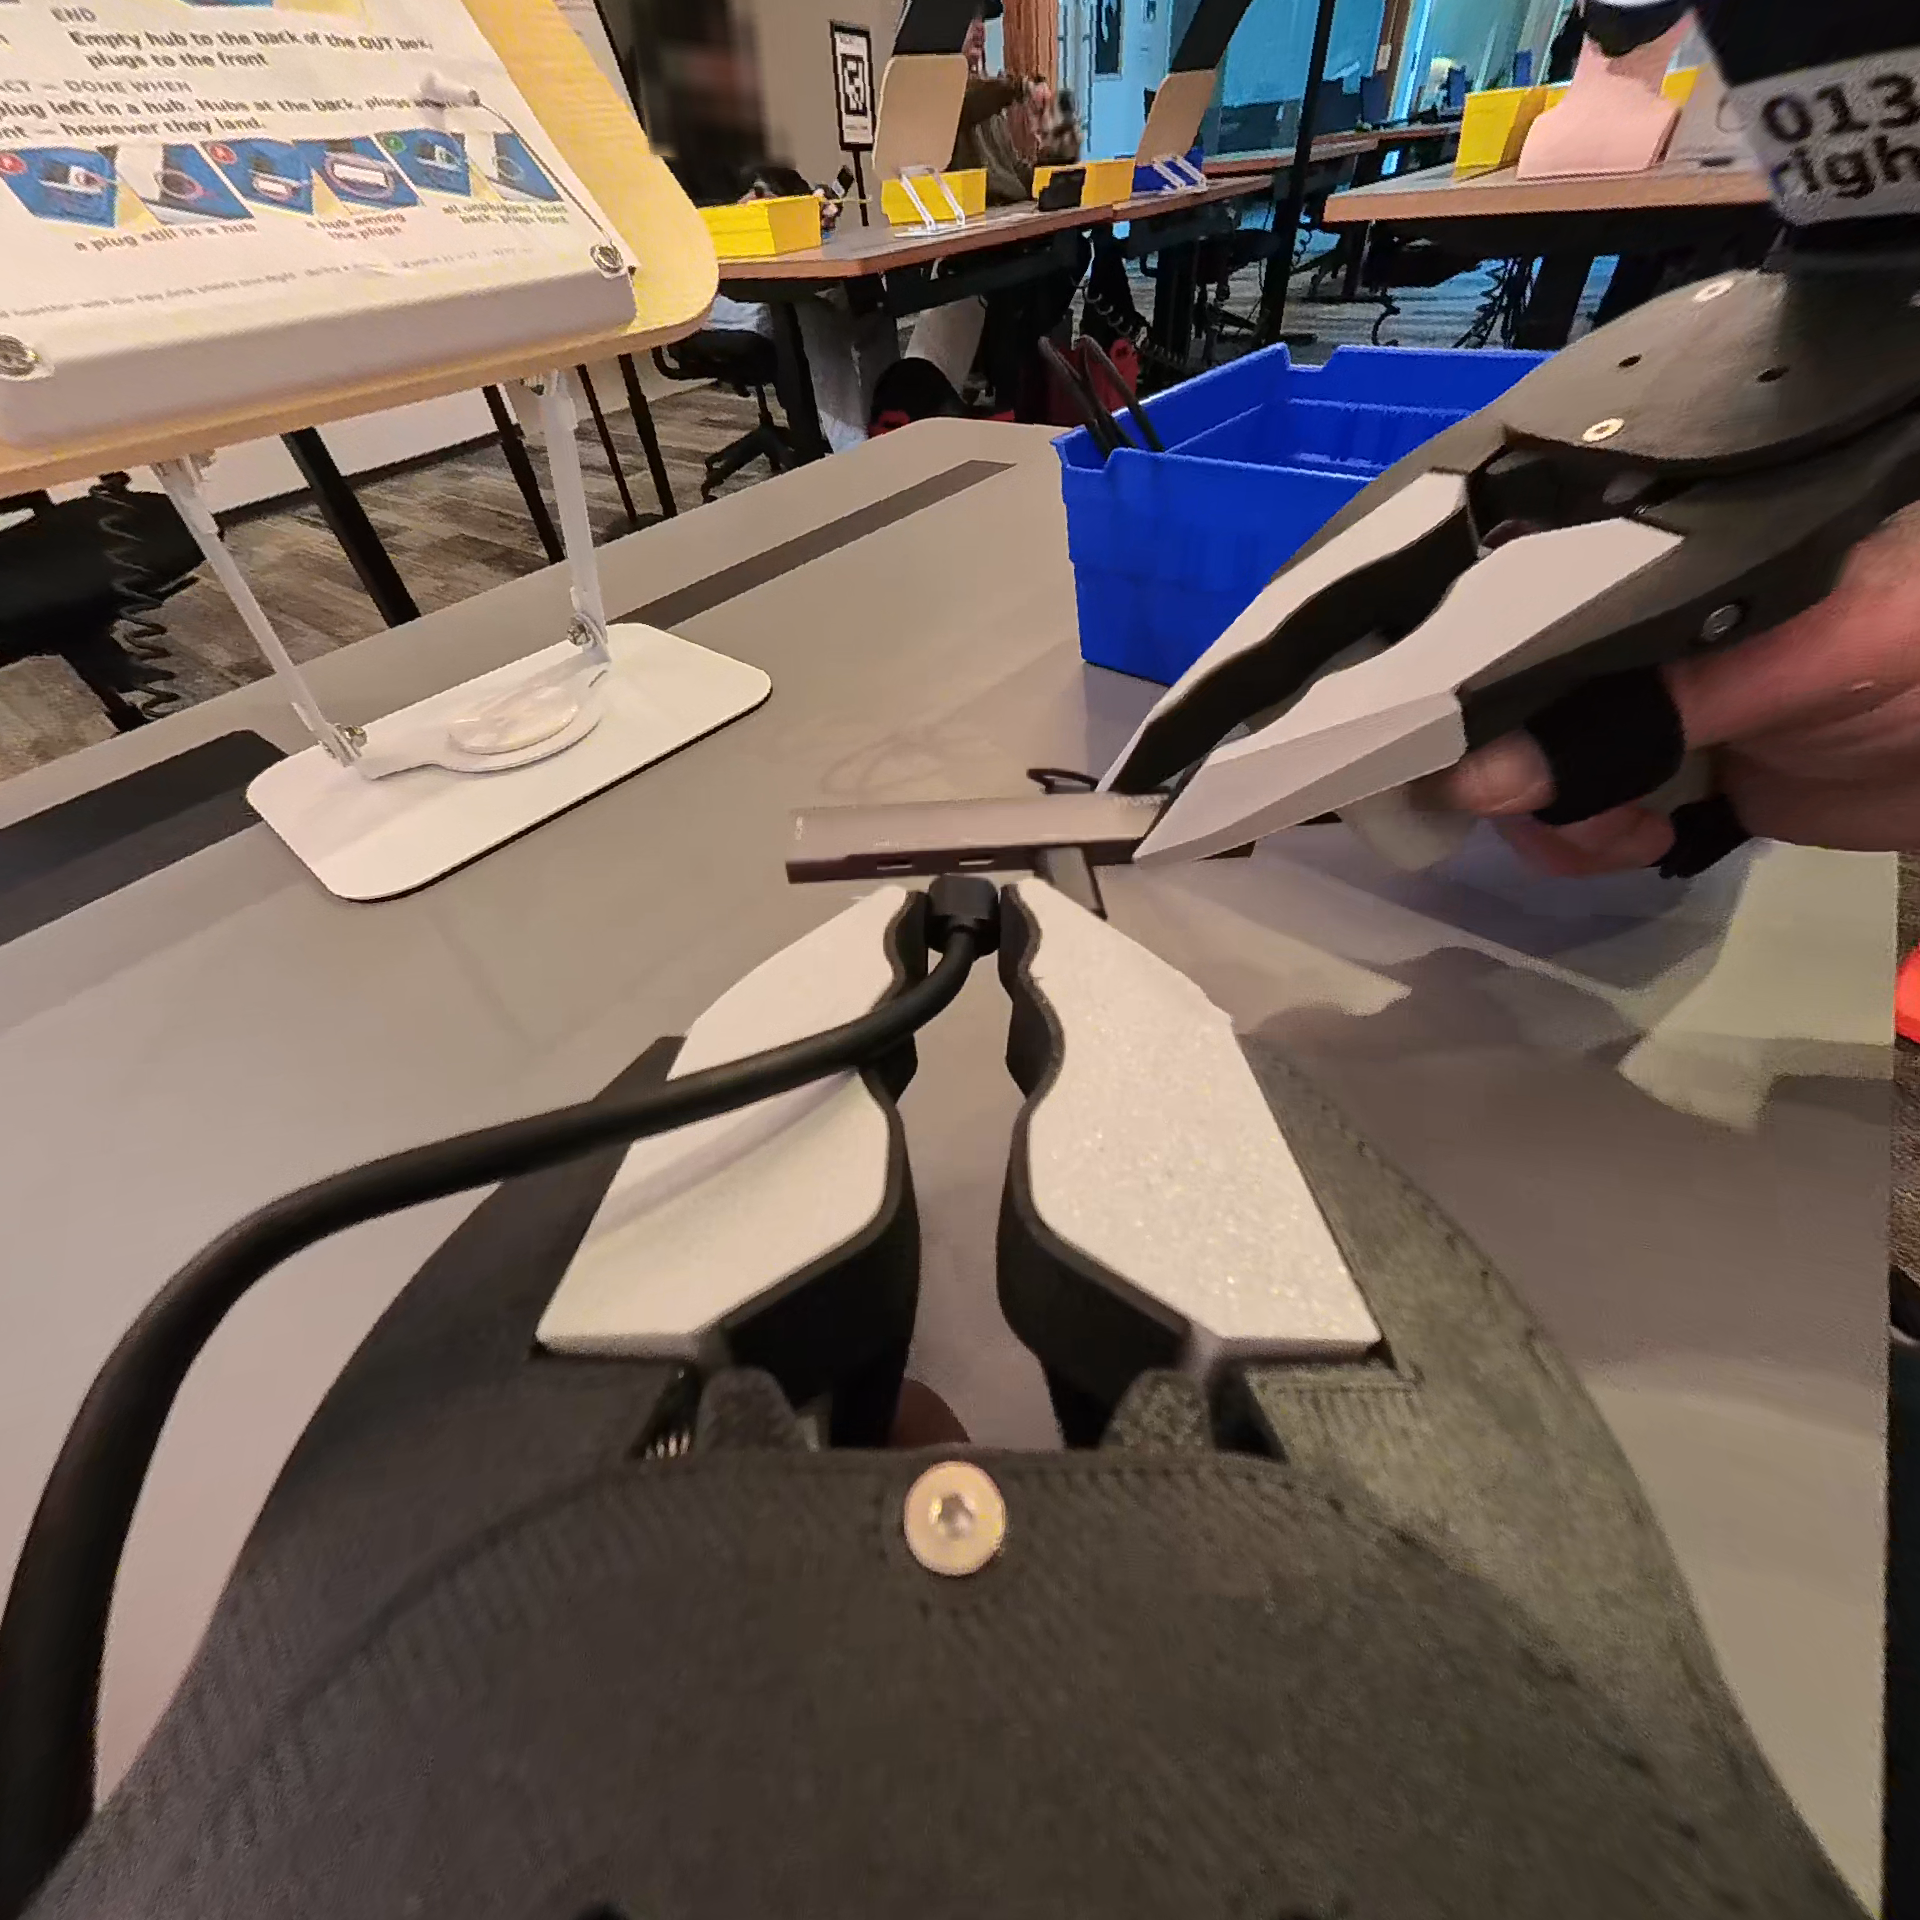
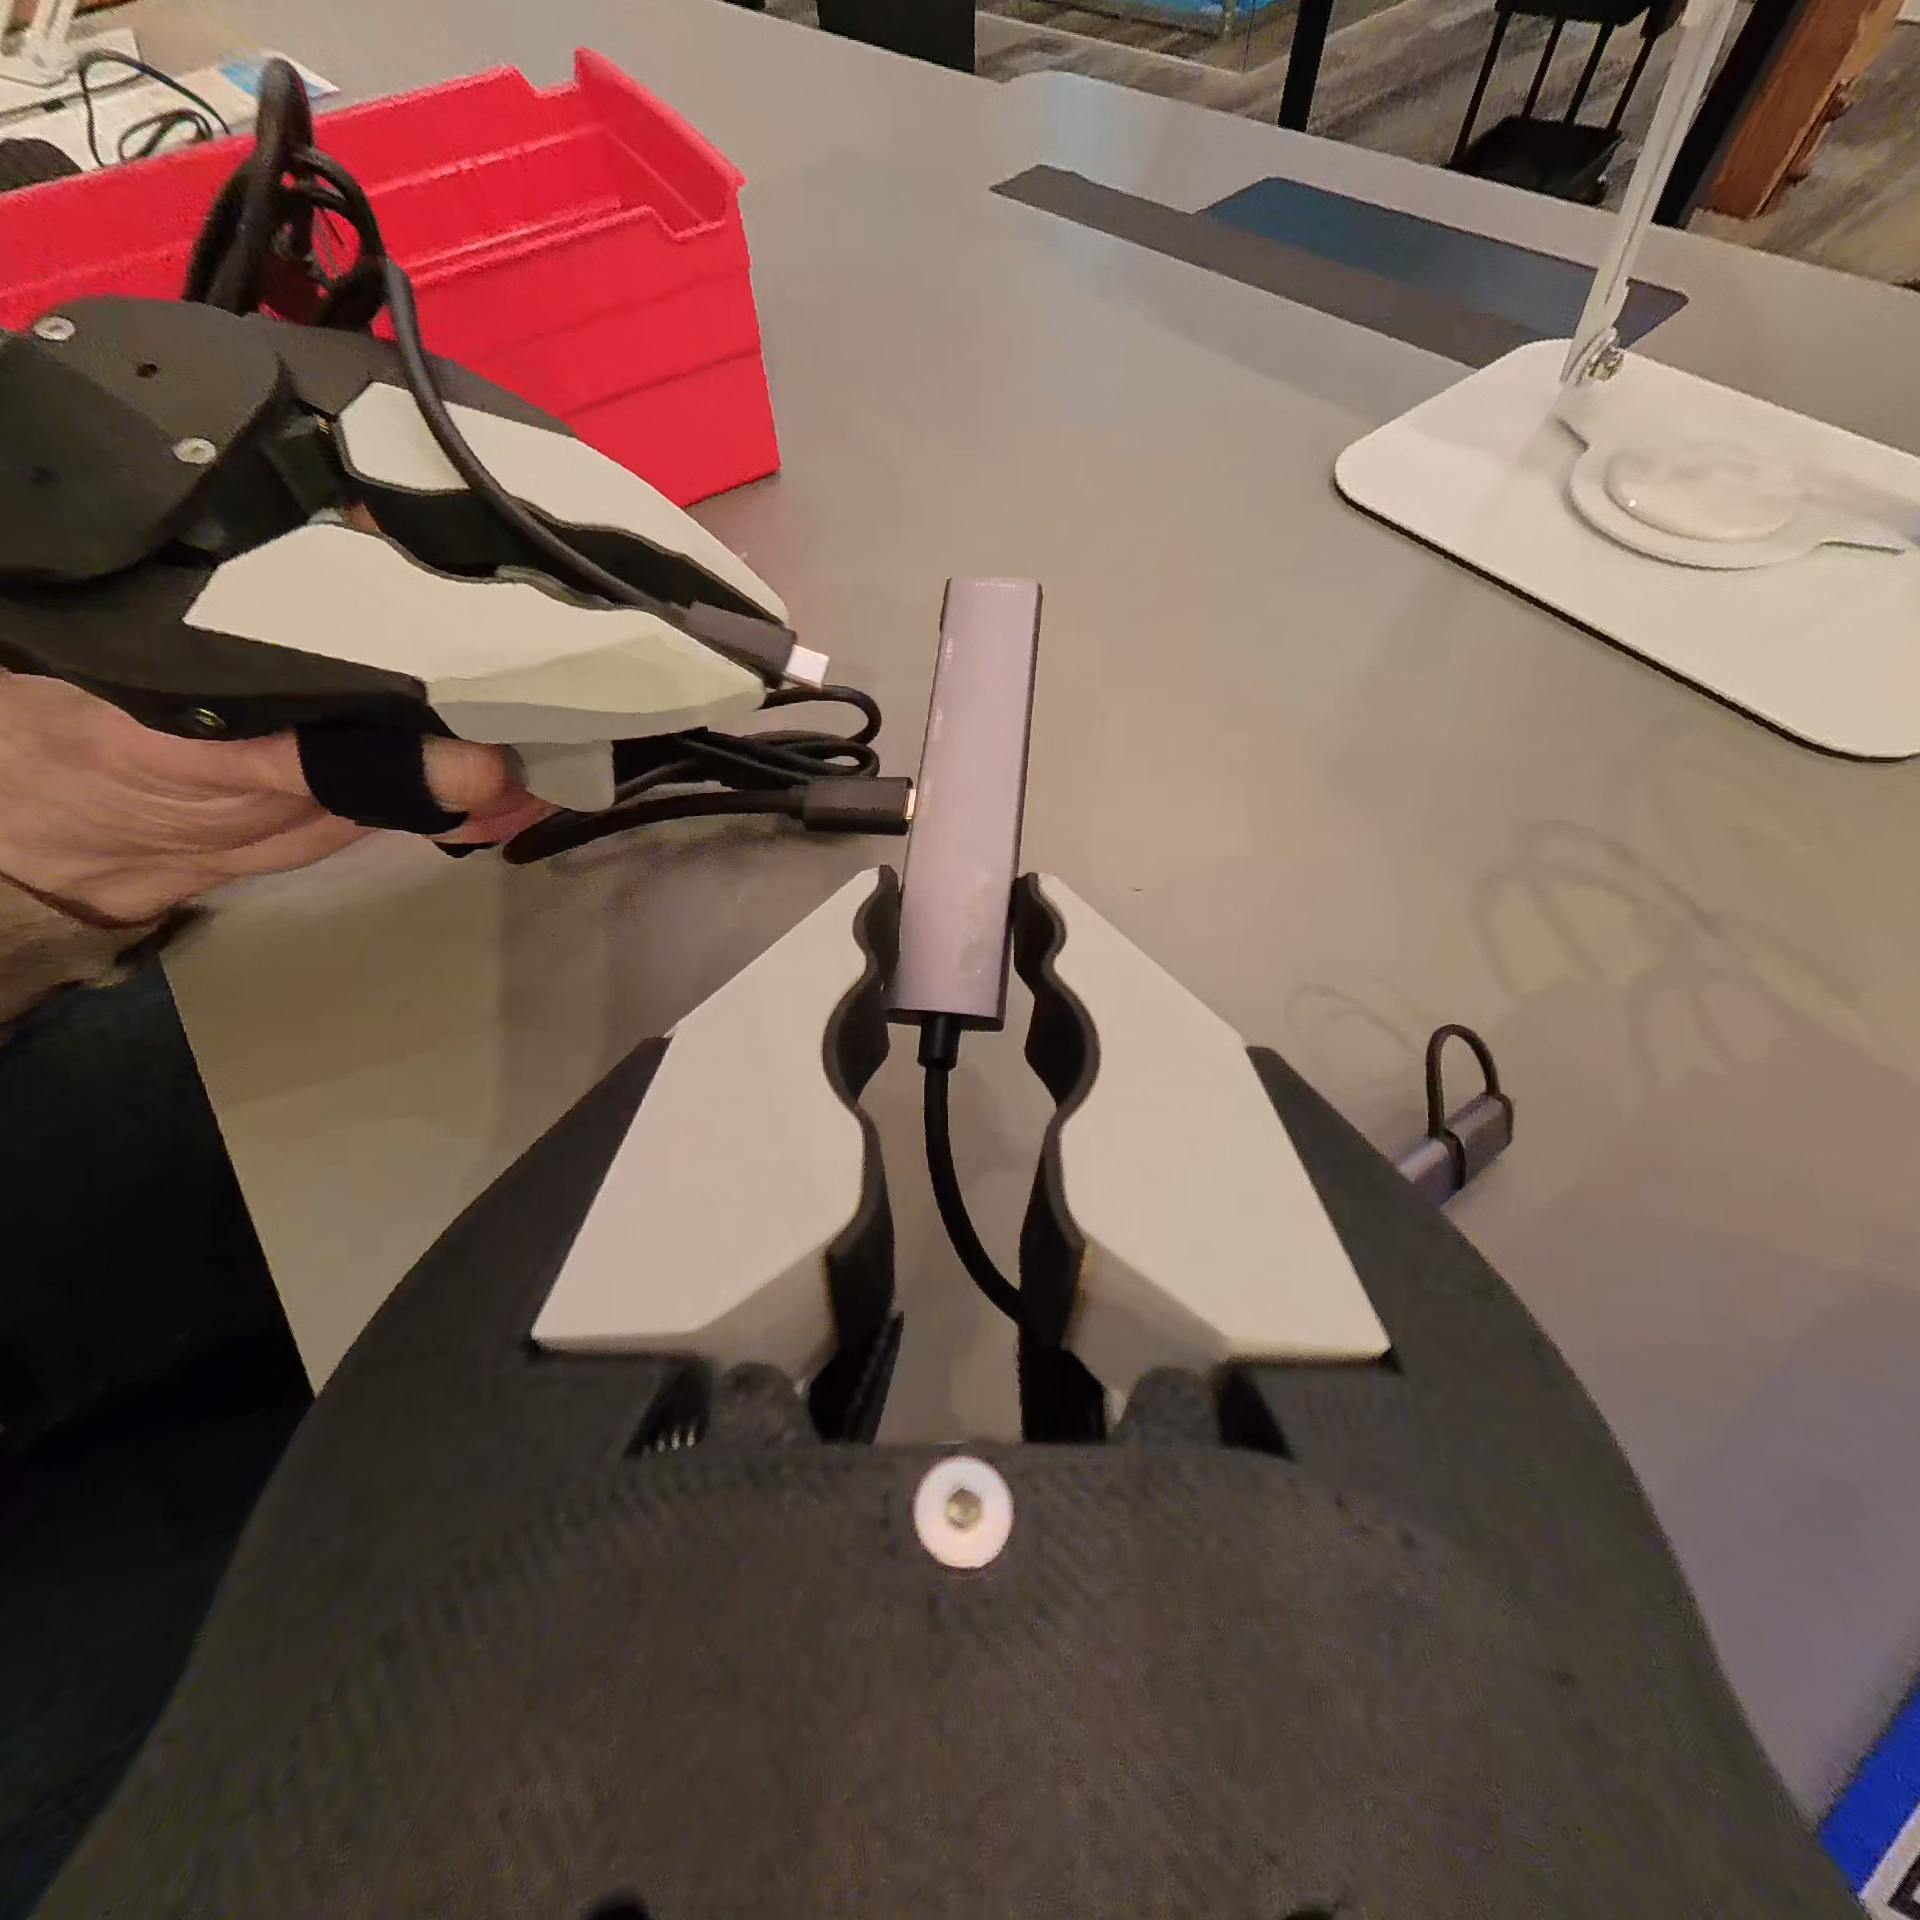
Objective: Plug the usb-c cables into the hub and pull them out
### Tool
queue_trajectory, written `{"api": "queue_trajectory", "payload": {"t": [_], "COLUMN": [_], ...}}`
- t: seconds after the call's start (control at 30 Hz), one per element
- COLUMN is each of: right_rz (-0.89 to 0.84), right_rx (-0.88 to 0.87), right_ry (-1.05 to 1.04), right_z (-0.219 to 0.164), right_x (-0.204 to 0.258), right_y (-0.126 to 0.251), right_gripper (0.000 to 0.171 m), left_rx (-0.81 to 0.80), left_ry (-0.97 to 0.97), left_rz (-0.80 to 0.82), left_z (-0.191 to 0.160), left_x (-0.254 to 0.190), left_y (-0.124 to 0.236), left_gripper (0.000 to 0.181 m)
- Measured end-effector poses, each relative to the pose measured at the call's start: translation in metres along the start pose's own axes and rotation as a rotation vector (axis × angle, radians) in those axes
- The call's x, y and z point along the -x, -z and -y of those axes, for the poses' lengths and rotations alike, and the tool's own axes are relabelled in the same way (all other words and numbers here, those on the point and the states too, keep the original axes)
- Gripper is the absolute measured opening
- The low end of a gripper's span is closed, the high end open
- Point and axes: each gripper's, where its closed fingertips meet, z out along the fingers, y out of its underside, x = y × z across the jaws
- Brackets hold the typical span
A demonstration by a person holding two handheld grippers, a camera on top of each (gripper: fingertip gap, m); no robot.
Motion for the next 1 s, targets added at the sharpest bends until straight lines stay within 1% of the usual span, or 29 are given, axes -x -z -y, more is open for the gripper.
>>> {"api": "queue_trajectory", "payload": {"t": [0.27,0.6,0.83,1.0], "right_rz": [0.019,0.041,0.048,0.054], "right_rx": [-0.023,-0.058,-0.070,-0.078], "right_ry": [-0.010,-0.060,-0.061,-0.058], "right_z": [0.006,0.011,0.014,0.016], "right_x": [0.008,0.015,0.018,0.019], "right_y": [0.001,0.003,0.005,0.007], "right_gripper": [0.020,0.019,0.019,0.019], "left_rx": [0.011,-0.044,-0.076,-0.083], "left_ry": [0.016,0.034,0.028,0.041], "left_rz": [0.007,0.059,0.107,0.111], "left_z": [-0.002,0.004,0.009,0.009], "left_x": [0.000,0.003,0.011,0.013], "left_y": [-0.004,-0.003,0.000,0.000], "left_gripper": [0.012,0.012,0.012,0.012]}}
